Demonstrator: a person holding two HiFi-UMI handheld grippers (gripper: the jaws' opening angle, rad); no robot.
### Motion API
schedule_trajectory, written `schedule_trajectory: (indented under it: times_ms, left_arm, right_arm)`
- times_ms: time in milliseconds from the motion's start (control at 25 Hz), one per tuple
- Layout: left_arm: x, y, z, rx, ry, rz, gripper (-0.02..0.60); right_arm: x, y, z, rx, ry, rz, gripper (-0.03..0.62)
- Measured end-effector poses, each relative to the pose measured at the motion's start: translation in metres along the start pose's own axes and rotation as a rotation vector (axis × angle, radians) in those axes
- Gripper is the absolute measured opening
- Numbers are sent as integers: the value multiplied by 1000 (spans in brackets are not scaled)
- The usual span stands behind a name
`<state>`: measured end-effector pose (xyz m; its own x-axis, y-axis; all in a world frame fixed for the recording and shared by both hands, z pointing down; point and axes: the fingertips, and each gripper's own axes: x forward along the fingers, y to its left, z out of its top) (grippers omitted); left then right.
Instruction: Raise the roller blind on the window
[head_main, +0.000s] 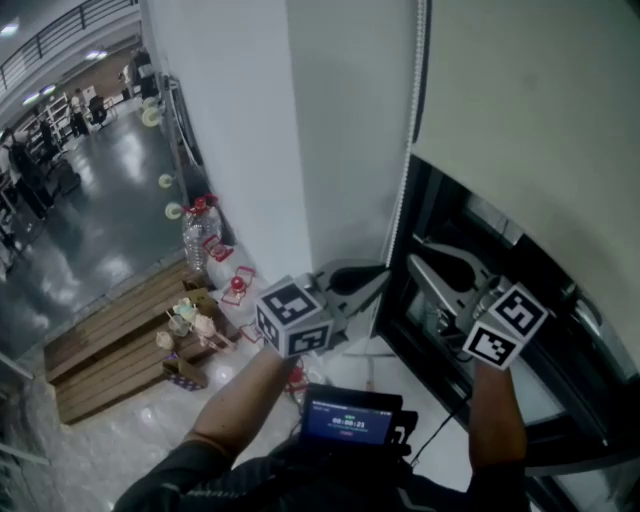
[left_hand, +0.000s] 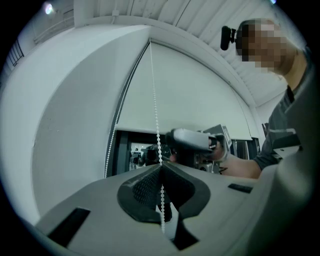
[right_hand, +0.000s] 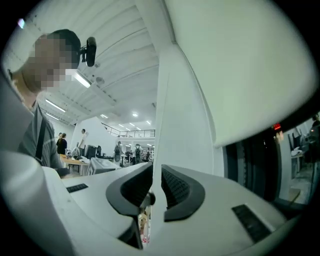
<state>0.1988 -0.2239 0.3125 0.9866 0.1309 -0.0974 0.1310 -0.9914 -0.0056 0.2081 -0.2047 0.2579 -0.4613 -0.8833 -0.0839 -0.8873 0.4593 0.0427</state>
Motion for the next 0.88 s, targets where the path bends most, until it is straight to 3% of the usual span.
schedule_trajectory:
  times_ms: [280,480,720,880]
  left_arm:
    - [-2,-9,1,11,5,-12,2]
    - [-4,-6,0,22,3,-3,2]
    - [-1,-6,-4,13,7,-9,2]
    - [0,-6,-29,-12,56,-5,2]
  right_arm:
    - [31,8,50,-10,-73,75,75]
    - [38,7,49,24,-69,89,6]
    - [37,5,45,55,-87,90,5]
    - [38,4,18,67,-29,83,3]
